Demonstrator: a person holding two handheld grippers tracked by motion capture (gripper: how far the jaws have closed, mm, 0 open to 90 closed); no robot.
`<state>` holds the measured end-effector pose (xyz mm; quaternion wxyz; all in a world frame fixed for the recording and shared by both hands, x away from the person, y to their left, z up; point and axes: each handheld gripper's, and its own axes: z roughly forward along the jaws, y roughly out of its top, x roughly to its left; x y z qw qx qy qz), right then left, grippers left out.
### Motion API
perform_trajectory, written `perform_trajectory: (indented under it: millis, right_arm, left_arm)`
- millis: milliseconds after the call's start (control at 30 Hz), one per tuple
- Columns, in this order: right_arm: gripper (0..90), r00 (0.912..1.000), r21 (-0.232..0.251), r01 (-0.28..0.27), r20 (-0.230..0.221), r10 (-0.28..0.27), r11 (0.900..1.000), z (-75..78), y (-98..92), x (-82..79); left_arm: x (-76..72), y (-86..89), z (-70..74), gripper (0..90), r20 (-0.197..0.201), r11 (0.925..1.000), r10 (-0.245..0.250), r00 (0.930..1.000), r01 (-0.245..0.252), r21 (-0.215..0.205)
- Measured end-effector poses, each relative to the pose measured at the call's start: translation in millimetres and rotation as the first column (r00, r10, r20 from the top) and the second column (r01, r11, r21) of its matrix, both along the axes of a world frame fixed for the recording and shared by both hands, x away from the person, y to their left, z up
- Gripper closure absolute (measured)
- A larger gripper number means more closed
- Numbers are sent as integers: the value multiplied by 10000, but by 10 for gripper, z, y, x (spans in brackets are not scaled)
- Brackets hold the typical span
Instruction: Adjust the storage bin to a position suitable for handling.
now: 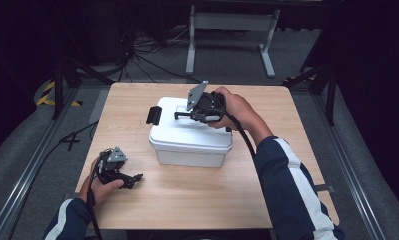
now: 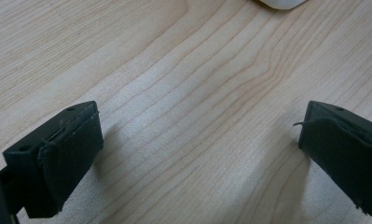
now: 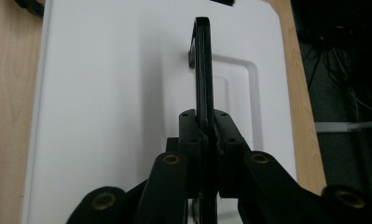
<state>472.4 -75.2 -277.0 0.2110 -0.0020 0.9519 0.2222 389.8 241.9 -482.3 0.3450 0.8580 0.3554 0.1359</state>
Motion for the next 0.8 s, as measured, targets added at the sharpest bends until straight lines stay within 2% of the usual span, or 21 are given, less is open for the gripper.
perform_trajectory:
  millis: [133,433,800]
  right_arm:
    - [843,10000,186,41,40,-41,9998,66,-39,-21]
    - [844,9994,197,33,340,-40,9998,165,-107,-70]
    - [844,9988,276,149,472,-162,9995,268,-339,-140]
  left_arm:
    - [1,0,0,1,-2,10000,-4,10000,4,-2]
    - [0,0,3,1,-101,10000,-35,9999,35,-16]
    - [-3,-3,-2,2,-71,10000,16,10000,-16,-59]
